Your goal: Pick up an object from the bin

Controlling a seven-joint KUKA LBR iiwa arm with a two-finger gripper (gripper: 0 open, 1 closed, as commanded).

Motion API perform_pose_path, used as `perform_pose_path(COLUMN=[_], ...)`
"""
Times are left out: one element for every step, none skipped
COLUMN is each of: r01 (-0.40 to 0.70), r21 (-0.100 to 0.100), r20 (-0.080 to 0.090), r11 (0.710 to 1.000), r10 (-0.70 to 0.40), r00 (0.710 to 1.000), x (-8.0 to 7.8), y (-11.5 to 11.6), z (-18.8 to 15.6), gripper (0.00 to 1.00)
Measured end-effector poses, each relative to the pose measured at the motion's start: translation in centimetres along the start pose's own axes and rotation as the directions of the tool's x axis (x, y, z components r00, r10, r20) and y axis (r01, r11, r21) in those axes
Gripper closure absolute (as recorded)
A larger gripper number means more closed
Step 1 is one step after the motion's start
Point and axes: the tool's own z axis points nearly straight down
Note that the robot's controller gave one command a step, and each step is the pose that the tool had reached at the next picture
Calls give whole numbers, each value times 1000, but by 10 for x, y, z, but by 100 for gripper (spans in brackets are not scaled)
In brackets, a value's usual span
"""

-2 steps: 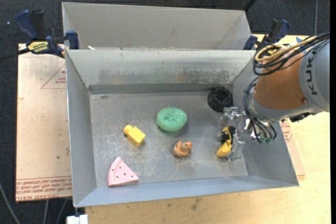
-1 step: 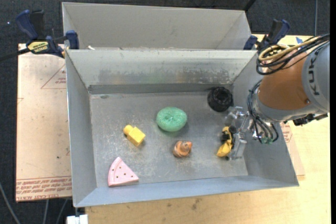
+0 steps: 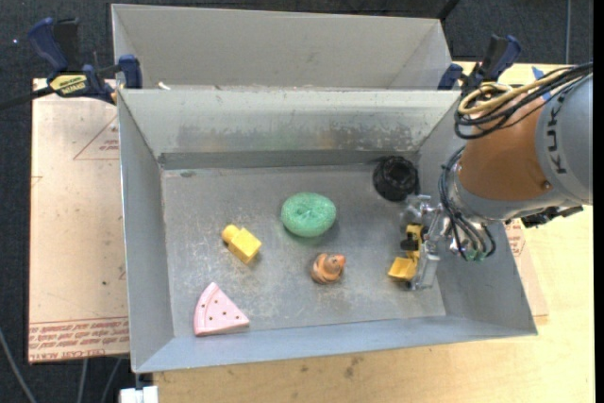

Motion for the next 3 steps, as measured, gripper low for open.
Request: perform_pose_path(r01=[-90,-259,-166], r21=[-2,-3,-1], r20=[4,4,3], r11=[996,966,986], r10=[90,259,166], r00=[996,966,986], x=[1,0,25], y=[5,6,4], z=[3,4,5], gripper=[0,0,100])
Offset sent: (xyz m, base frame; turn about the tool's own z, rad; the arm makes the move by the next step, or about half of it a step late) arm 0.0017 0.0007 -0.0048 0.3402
